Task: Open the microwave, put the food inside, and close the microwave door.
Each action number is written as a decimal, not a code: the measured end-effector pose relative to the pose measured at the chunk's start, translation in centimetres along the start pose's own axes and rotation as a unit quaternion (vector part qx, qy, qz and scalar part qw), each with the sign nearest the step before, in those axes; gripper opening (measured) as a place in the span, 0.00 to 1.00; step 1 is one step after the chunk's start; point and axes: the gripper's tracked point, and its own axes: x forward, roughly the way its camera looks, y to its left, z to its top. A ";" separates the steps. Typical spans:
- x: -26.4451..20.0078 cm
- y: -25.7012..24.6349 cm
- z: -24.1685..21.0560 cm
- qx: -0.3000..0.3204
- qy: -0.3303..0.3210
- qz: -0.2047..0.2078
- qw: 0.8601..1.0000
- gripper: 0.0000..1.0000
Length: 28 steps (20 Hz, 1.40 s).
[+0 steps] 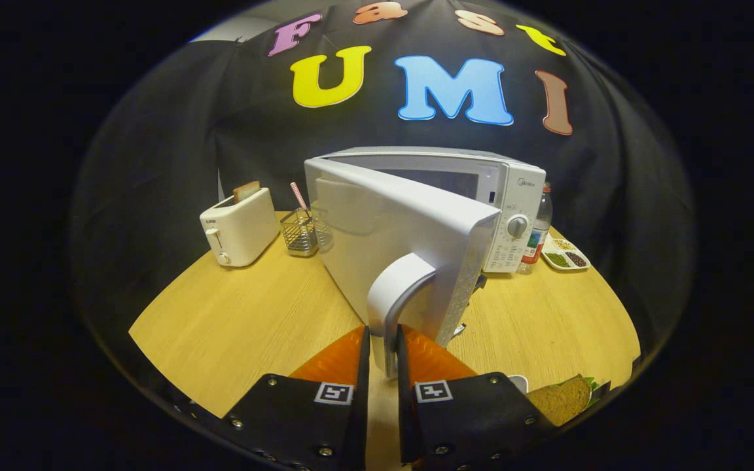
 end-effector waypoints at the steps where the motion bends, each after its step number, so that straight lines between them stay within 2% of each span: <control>1: -0.2 0.7 -0.1 -0.002 0.000 0.002 1.000 0.20; 9: -1.5 6.4 -1.0 -0.021 0.000 0.032 0.999 0.21; 12: -2.0 9.3 -1.5 -0.036 0.000 0.055 0.998 0.21; 18: -3.9 14.7 -0.9 -0.038 -0.009 0.135 0.990 0.22; 23: -7.7 16.4 0.8 -0.014 -0.024 0.214 0.976 0.23; 24: -8.6 16.3 1.2 -0.007 -0.027 0.227 0.973 0.29; 25: -9.6 16.2 1.6 0.000 -0.030 0.239 0.970 0.44; 26: -10.6 16.1 2.1 0.008 -0.032 0.254 0.967 0.52; 28: -12.1 15.1 2.7 0.016 -0.027 0.268 0.963 0.83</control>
